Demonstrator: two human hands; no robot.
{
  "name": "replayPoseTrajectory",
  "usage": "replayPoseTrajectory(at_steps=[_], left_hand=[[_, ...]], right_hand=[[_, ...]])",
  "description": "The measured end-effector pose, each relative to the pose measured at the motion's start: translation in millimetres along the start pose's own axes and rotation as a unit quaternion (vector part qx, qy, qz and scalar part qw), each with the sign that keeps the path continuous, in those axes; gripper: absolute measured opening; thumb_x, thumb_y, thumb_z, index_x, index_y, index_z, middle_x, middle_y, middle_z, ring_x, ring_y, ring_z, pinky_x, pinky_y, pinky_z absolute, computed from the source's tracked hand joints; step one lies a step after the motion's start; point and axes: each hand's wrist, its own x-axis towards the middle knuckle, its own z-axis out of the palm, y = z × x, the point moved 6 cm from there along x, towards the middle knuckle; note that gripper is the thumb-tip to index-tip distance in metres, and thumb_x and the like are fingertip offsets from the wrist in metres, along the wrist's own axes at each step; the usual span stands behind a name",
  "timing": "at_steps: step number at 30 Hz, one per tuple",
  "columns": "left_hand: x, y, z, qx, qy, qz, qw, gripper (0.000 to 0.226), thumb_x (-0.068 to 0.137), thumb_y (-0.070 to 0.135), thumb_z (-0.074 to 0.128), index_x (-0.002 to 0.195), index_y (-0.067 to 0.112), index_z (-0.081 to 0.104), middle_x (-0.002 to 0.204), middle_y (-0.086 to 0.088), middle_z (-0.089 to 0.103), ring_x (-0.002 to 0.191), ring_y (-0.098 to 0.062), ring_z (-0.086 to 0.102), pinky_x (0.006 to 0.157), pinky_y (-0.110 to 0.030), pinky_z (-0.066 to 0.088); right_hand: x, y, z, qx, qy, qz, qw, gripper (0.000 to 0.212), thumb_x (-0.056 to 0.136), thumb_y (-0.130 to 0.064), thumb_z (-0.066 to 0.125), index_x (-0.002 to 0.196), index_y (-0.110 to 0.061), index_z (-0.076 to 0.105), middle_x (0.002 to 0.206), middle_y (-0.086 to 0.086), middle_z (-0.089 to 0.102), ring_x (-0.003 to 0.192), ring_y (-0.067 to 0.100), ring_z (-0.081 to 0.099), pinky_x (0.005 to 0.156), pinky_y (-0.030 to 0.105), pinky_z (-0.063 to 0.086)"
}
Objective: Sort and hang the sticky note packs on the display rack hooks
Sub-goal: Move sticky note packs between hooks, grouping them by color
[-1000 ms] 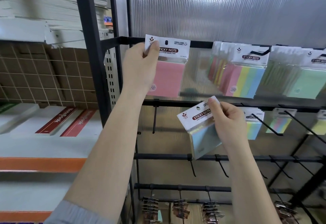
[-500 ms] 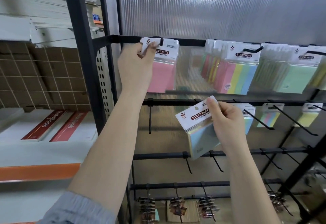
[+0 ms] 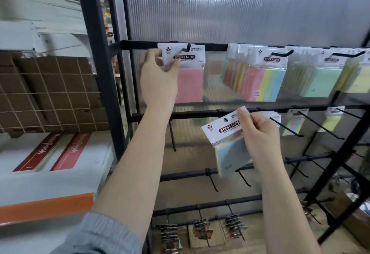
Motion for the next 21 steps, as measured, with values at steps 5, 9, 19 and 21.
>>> replayPoseTrajectory(at_steps=[5, 9, 19, 21], left_hand=[[-22.7, -14.0, -12.2, -0.009, 0.007, -0.028, 1.000, 0.032, 0.091, 0.034, 0.059, 0.119, 0.021, 0.049, 0.111, 0.008, 0.055, 0.096, -0.008, 0.055, 0.080, -0.029, 0.053], [-49.4, -36.2, -17.3, 0.010, -0.018, -0.076, 0.997, 0.042, 0.091, 0.031, 0.058, 0.128, 0.018, 0.042, 0.105, 0.006, 0.055, 0.082, -0.003, 0.053, 0.068, -0.014, 0.041], [-94.5, -56.1, 35.5, 0.112, -0.236, -0.132, 0.956, 0.021, 0.091, 0.023, 0.052, 0.112, 0.019, 0.056, 0.100, 0.006, 0.057, 0.093, -0.016, 0.056, 0.077, -0.033, 0.048], [-100.8, -48.3, 49.6, 0.126, -0.265, -0.109, 0.950, 0.017, 0.092, 0.022, 0.051, 0.106, 0.019, 0.059, 0.096, 0.009, 0.057, 0.083, -0.012, 0.053, 0.071, -0.028, 0.045]], right_hand=[[-19.1, 1.2, -2.8, -0.004, 0.047, 0.001, 0.999, 0.059, 0.095, -0.040, 0.053, 0.076, 0.016, 0.051, 0.062, 0.008, 0.051, 0.051, 0.005, 0.037, 0.062, 0.013, 0.030], [-35.8, 4.2, -17.2, -0.005, 0.087, 0.016, 0.996, 0.055, 0.095, -0.039, 0.052, 0.074, 0.012, 0.054, 0.057, 0.001, 0.056, 0.051, 0.007, 0.042, 0.054, 0.020, 0.032], [-45.6, 1.2, -73.4, -0.004, 0.170, 0.031, 0.985, 0.047, 0.095, -0.034, 0.055, 0.059, -0.005, 0.051, 0.050, -0.008, 0.052, 0.044, 0.003, 0.040, 0.040, 0.015, 0.026], [-44.2, 3.0, -87.0, 0.008, 0.177, 0.032, 0.984, 0.047, 0.095, -0.033, 0.054, 0.063, 0.001, 0.054, 0.052, -0.006, 0.053, 0.044, 0.003, 0.041, 0.039, 0.013, 0.027]])
